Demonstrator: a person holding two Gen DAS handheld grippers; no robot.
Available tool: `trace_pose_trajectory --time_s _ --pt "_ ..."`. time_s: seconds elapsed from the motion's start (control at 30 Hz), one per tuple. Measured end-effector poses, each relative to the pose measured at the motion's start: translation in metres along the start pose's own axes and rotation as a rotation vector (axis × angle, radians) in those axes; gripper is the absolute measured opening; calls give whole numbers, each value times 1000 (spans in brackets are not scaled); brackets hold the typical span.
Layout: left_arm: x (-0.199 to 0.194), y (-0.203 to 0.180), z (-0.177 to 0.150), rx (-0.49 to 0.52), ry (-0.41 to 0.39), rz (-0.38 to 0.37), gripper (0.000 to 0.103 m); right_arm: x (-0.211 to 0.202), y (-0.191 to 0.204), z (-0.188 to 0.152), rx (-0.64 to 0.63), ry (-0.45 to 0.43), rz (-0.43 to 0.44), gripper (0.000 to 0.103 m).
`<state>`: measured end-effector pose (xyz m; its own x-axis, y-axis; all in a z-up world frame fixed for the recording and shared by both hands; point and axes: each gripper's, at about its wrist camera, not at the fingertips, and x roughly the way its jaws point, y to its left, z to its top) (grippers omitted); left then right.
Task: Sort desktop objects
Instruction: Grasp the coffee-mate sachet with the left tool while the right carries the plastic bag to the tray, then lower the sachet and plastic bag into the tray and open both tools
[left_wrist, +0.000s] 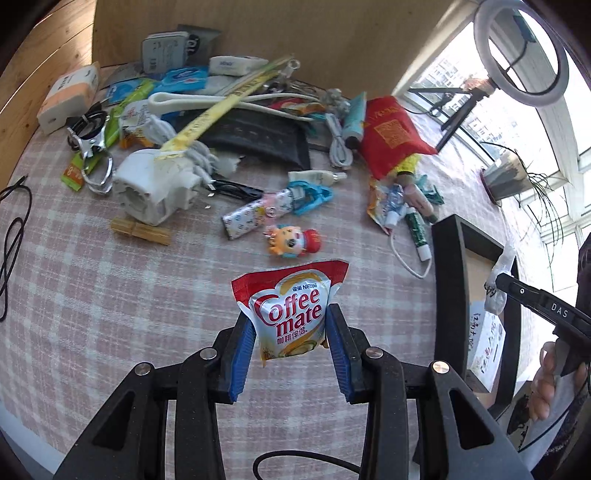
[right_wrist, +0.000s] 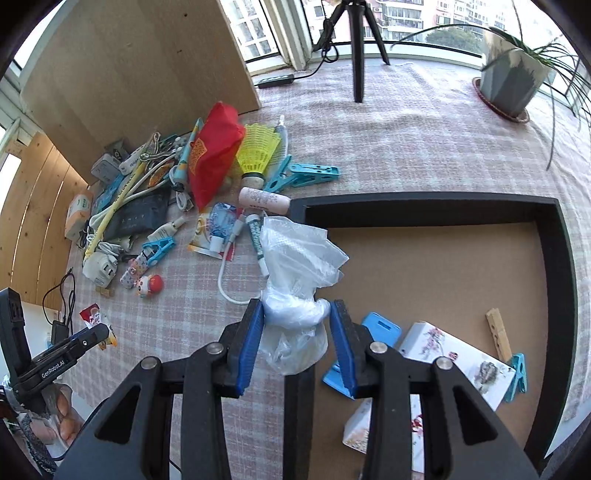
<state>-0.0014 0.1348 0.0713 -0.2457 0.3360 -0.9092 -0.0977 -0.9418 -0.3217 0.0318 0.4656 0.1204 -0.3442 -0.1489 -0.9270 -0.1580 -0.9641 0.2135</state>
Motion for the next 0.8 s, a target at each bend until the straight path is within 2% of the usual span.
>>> trace_pose_trajectory --time_s 0.43,0.8 --pt "19 -150 -41 320 79 -106 36 -51 -132 -63 219 -49 -131 37" --pt "39 -228 -58 459 93 -108 36 -65 -190 -103 312 -49 -171 37"
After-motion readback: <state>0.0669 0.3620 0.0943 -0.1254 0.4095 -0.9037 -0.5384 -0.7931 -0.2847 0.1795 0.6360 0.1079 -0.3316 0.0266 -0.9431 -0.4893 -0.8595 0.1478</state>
